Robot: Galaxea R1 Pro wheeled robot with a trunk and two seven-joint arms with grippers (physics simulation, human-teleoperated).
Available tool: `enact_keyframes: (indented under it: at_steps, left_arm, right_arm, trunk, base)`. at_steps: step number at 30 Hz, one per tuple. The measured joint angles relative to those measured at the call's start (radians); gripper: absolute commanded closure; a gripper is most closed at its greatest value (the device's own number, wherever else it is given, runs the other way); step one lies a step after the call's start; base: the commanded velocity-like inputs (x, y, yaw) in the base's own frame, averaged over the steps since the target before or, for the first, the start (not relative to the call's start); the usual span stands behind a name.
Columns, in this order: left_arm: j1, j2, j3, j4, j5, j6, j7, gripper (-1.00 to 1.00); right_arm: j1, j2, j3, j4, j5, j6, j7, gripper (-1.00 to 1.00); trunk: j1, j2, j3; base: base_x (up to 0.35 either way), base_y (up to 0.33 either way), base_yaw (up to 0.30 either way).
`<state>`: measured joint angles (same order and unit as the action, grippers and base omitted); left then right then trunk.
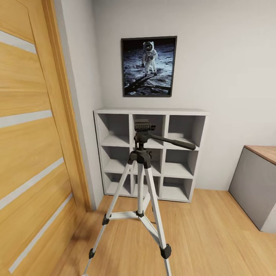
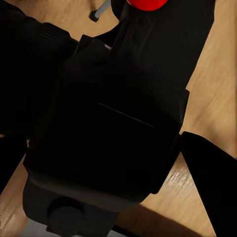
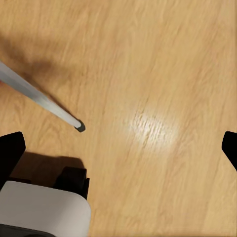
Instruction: Attach the digital camera to the camera tripod in the bedroom.
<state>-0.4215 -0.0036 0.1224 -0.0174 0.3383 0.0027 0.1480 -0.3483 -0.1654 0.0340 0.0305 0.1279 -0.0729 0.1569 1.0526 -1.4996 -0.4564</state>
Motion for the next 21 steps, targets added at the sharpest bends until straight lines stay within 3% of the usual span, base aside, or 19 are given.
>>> enact_keyframes:
  at_steps: [21]
  left_arm:
    - [0.000, 0.002, 0.001, 0.001, 0.010, 0.000, 0.001, 1.00]
  right_arm:
    - [0.000, 0.001, 0.000, 0.000, 0.002, 0.002, 0.000, -1.00]
  trunk:
    - [0.000, 0.000, 0.000]
  base:
    - [0.000, 0.000, -0.001]
